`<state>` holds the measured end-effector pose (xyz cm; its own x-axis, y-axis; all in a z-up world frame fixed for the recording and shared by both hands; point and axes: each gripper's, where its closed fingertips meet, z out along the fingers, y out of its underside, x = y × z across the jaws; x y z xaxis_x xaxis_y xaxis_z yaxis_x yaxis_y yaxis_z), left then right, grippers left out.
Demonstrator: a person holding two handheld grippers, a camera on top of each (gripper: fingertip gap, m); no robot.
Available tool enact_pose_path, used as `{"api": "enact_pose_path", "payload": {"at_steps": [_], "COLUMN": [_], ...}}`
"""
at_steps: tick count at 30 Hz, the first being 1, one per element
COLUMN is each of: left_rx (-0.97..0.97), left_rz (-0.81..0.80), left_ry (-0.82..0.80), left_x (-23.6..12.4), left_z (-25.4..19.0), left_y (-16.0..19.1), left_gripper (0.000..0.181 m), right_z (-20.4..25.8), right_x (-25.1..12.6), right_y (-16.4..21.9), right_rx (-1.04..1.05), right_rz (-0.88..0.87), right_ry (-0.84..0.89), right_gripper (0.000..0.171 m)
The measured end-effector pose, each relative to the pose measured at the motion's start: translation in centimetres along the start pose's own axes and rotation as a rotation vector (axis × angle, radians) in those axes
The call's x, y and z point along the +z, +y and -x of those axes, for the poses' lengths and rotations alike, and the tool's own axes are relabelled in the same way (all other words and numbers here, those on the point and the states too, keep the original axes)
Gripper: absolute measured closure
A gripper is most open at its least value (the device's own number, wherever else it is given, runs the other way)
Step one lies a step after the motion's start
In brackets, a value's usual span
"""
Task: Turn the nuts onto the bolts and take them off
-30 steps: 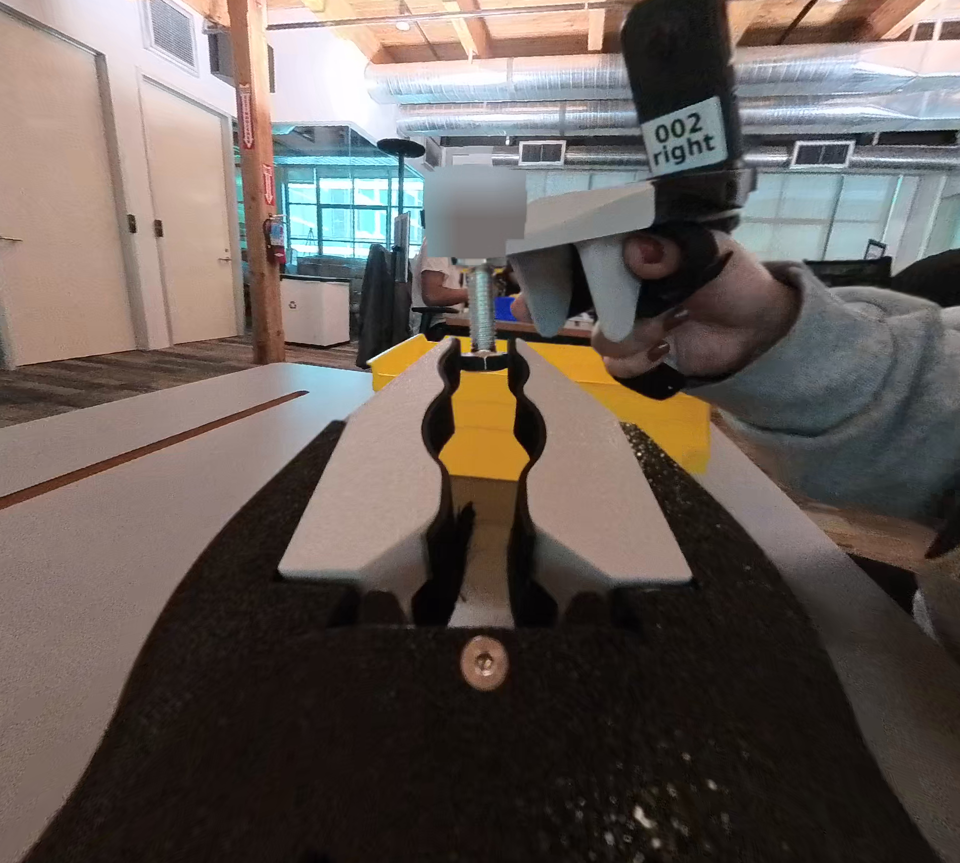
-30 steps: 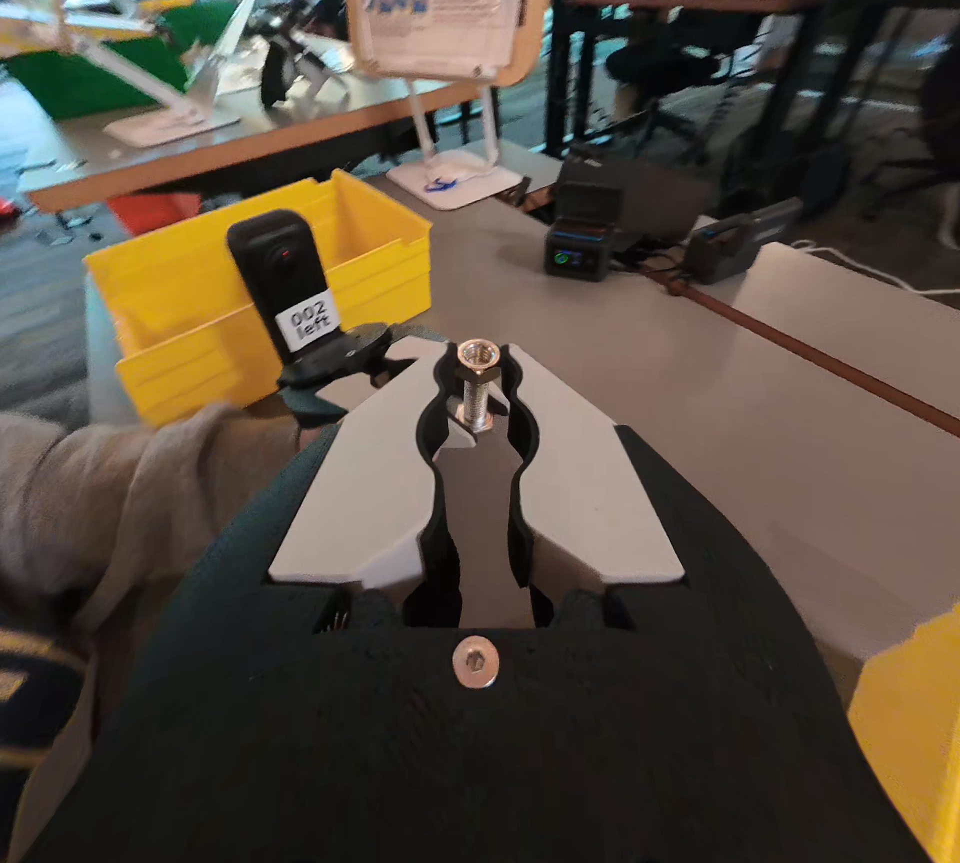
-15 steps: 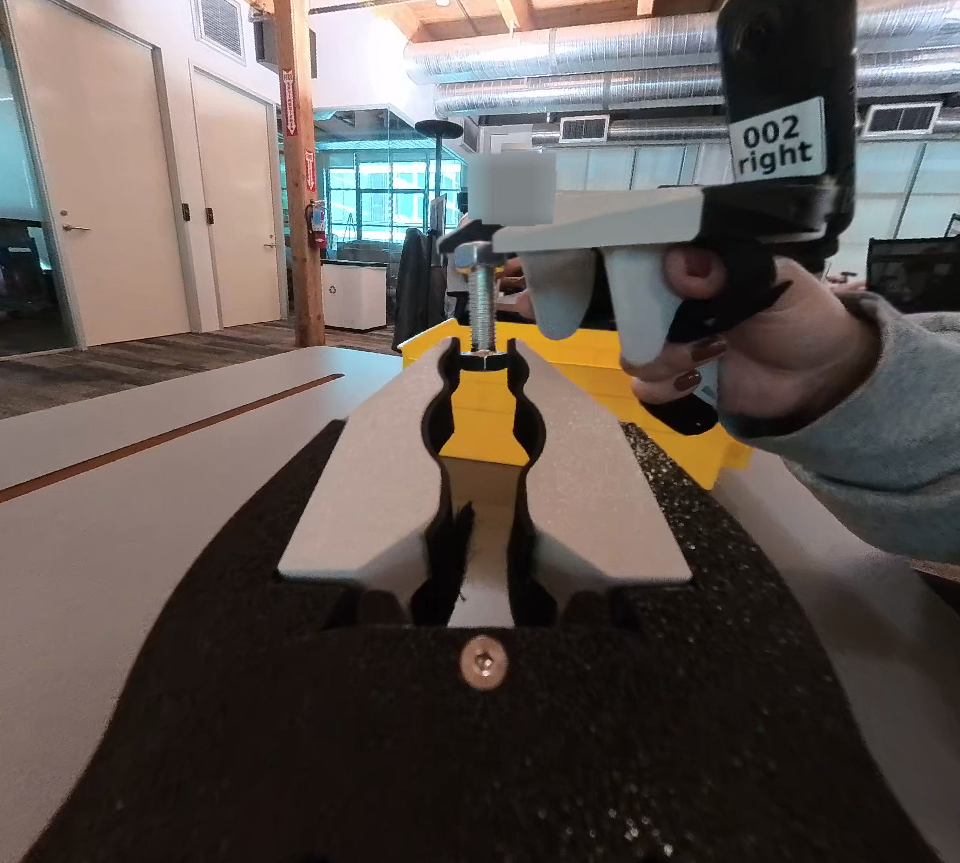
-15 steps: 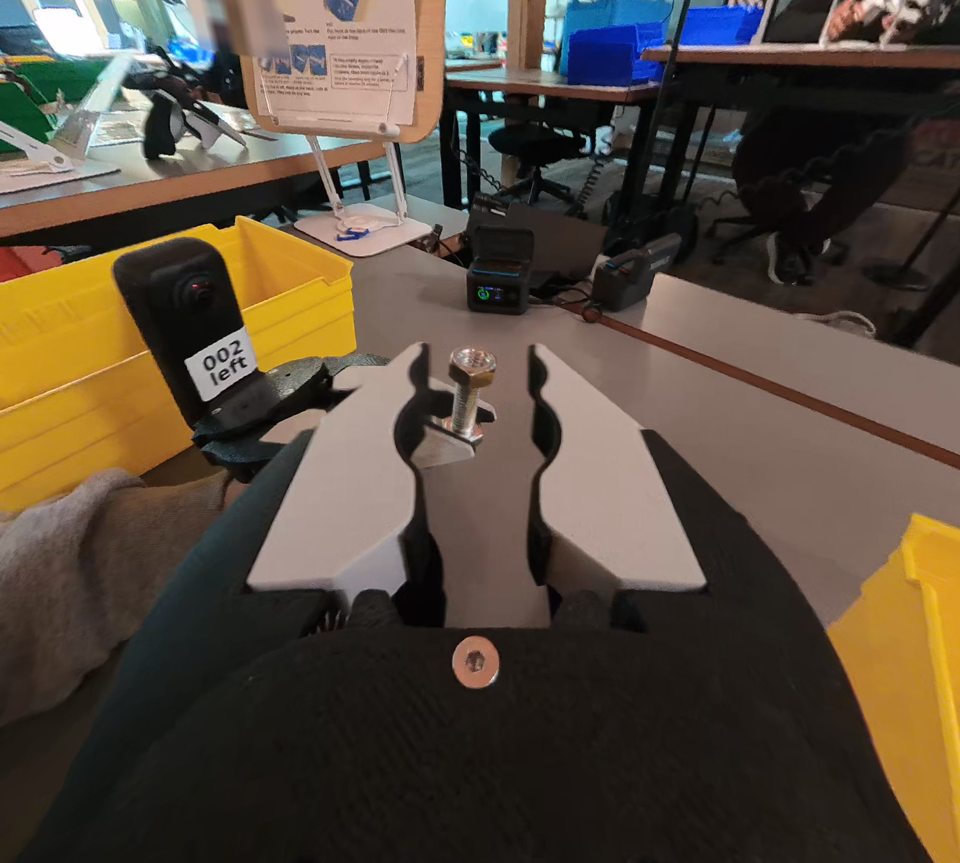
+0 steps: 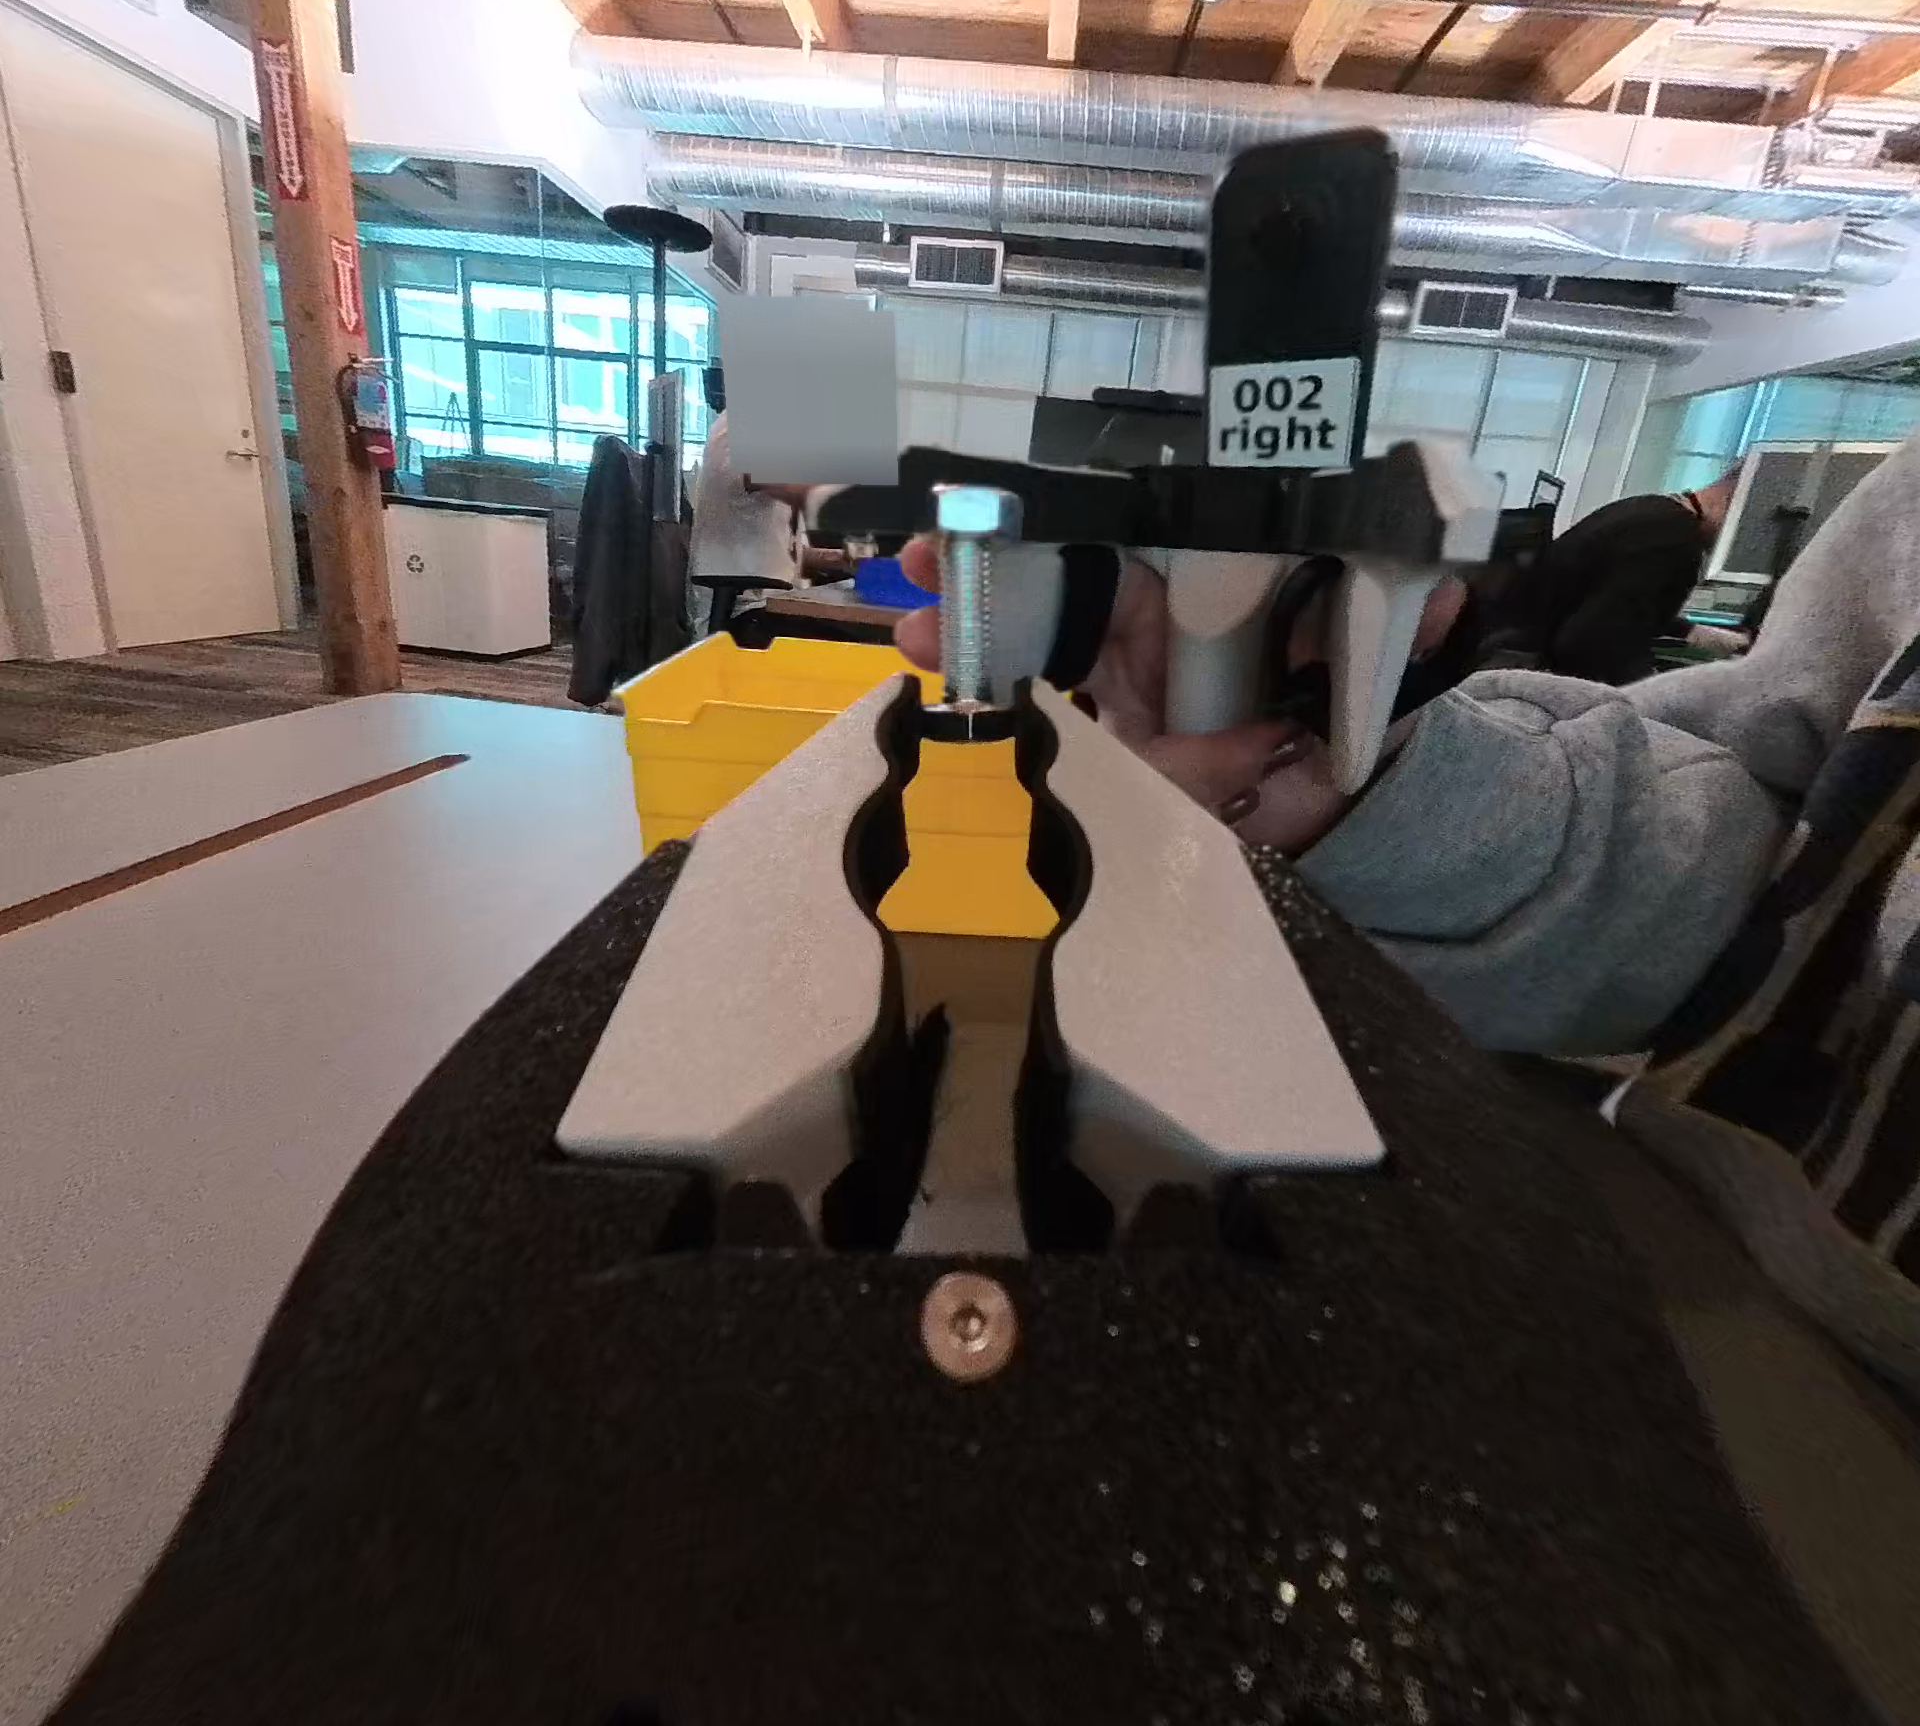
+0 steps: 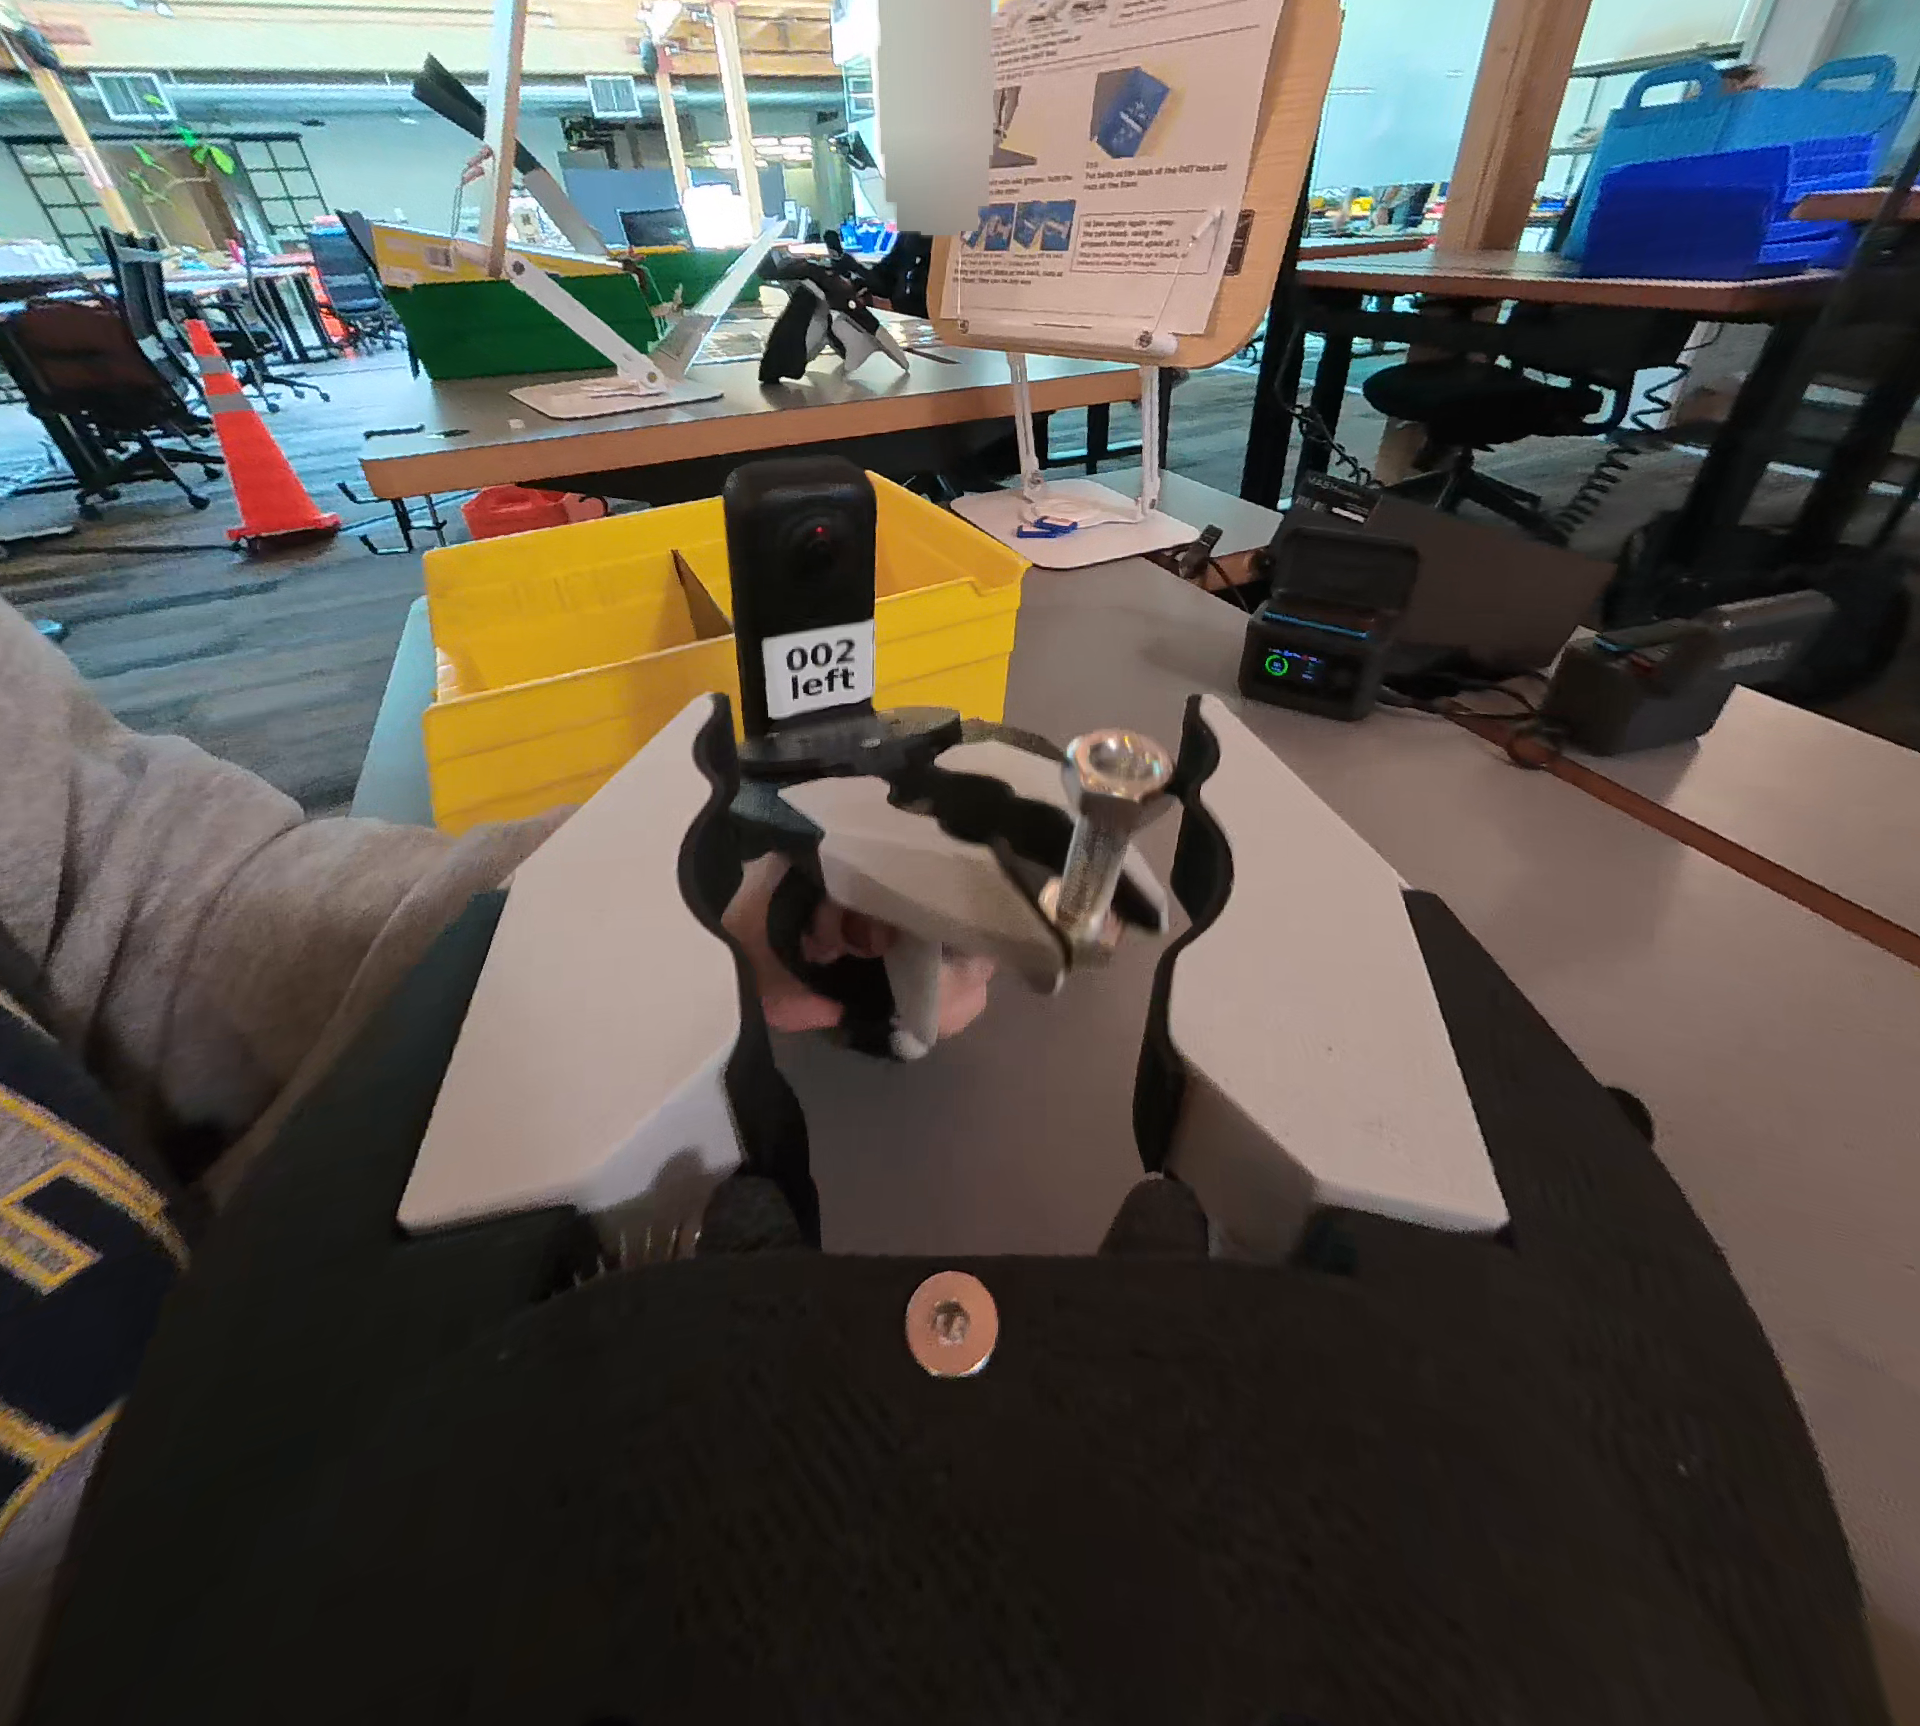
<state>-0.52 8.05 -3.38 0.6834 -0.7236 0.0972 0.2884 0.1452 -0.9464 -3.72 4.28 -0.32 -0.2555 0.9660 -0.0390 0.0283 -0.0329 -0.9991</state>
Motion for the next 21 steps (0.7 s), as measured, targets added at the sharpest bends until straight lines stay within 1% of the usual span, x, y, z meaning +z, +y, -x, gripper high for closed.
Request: {"api": "enact_pose_path", "payload": {"at_steps": [2, 5, 10, 12, 15, 17, 21], "left_rx": [-0.018, -0.042, -0.066, -0.076, -0.078, -0.092, -0.084], "left_rz": [-0.032, -0.057, 0.003, 0.011, -0.012, -0.033, 0.007], "left_ry": [-0.032, -0.006, 0.103, 0.108, 0.068, 0.041, 0.116], "left_x": [-0.7, -0.9, 0.4, 0.7, 0.1, -0.3, 0.4], "left_z": [0.9, 0.7, -1.5, -1.6, -0.7, 0.0, -1.6], "left_y": [-0.7, -1.2, 0.2, 0.4, -0.1, -0.6, 0.1], "left_gripper": [0.166, 0.166, 0.166, 0.165, 0.166, 0.166, 0.166], "right_z": [-0.2, -0.8, 0.2, 0.7, 0.5, 0.0, -0.4], "right_x": [-0.7, -1.2, 0.2, 0.5, -0.3, -1.0, -0.6], "right_y": [0.1, -0.3, -0.4, -0.4, -0.3, -0.2, -0.3], "right_rx": [-0.002, 0.038, 0.049, 0.057, 0.047, 0.058, 0.077], "right_rz": [-0.003, -0.046, -0.047, -0.054, -0.054, -0.056, -0.065], "right_ry": [0.010, 0.022, -0.041, -0.064, -0.045, -0.030, -0.031], "right_gripper": [0.090, 0.091, 0.088, 0.087, 0.087, 0.092, 0.091]}}
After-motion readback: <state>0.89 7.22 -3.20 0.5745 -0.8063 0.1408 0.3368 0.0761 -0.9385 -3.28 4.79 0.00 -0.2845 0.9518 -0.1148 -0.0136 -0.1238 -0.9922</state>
